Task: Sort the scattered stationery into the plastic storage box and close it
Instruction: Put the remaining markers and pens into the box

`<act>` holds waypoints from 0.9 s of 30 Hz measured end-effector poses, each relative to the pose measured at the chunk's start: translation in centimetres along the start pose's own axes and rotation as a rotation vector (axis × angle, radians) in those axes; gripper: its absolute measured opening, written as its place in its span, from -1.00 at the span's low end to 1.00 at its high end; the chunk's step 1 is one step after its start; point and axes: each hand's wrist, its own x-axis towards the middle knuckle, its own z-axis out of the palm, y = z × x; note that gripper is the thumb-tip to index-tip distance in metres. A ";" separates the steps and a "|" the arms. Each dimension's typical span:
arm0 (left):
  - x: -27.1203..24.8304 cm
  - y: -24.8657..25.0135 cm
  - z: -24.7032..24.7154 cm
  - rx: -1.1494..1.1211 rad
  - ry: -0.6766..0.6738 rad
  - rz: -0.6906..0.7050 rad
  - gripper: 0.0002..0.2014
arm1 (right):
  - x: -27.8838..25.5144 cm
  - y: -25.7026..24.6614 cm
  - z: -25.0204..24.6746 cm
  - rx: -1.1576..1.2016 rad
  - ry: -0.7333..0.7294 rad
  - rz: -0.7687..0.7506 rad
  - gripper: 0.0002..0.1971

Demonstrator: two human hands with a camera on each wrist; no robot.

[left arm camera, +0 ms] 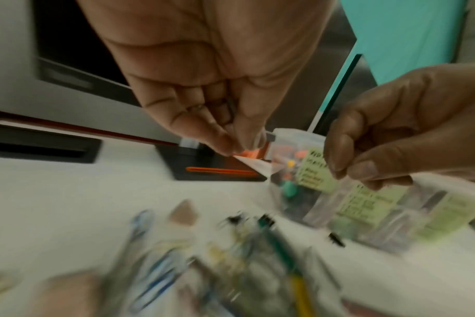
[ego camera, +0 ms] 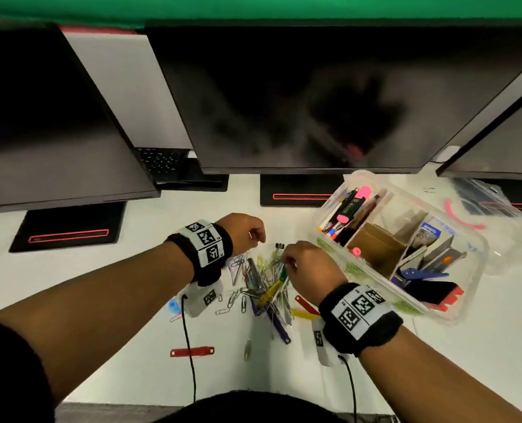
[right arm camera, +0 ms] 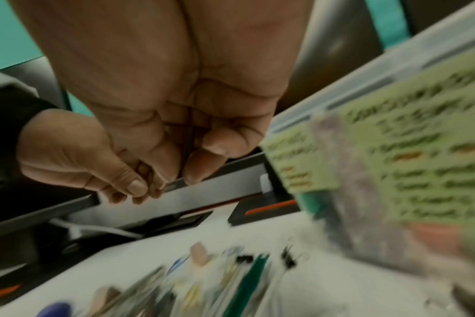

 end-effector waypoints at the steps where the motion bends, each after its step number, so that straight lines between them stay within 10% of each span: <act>1: -0.9 -1.6 0.0 0.030 -0.037 -0.038 -0.77 | 0.6 -0.8 1.1 -0.007 -0.061 -0.028 -0.79; 13: -7.8 -12.3 2.0 0.086 -0.260 -0.302 -0.56 | 6.9 -7.0 9.1 -0.217 -0.353 -0.303 -0.46; 27: -6.7 -11.2 4.1 0.139 -0.286 -0.191 -0.69 | 5.8 -5.6 10.4 -0.440 -0.297 -0.378 -0.78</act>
